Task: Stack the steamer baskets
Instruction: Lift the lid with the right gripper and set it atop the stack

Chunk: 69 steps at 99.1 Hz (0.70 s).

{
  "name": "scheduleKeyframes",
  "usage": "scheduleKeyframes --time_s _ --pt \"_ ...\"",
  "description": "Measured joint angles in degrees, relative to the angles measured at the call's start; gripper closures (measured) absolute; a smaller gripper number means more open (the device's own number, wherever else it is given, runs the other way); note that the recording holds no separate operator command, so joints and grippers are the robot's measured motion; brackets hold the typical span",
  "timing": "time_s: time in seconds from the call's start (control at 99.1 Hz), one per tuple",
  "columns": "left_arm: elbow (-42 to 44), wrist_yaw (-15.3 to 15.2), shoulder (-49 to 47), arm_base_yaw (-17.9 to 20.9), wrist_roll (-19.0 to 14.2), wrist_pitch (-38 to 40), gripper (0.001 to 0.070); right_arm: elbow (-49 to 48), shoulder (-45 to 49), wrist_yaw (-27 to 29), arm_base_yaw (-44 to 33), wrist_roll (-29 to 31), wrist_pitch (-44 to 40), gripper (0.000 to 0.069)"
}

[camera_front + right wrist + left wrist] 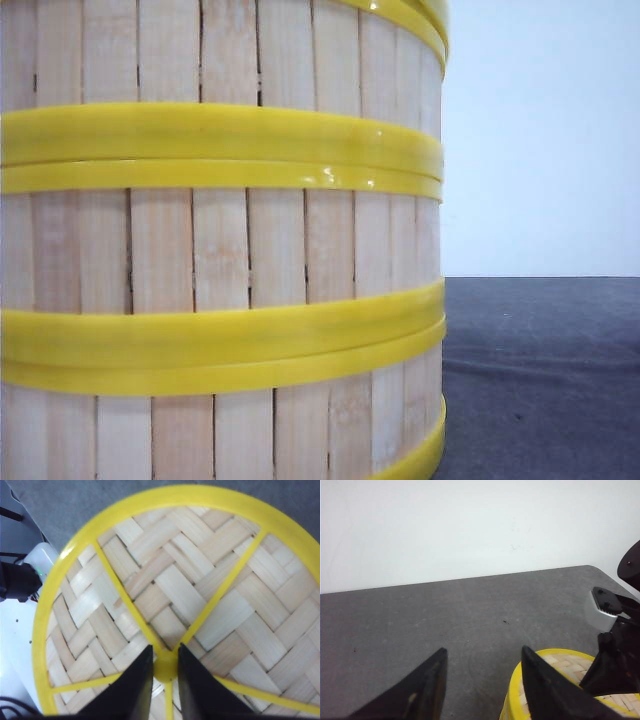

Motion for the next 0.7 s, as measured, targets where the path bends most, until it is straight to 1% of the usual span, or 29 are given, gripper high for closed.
scheduleKeyframes --time_s 0.696 --pt "0.00 0.00 0.00 0.00 0.00 -0.35 0.0441 0.85 0.55 2.01 2.08 0.00 -1.25 0.0637"
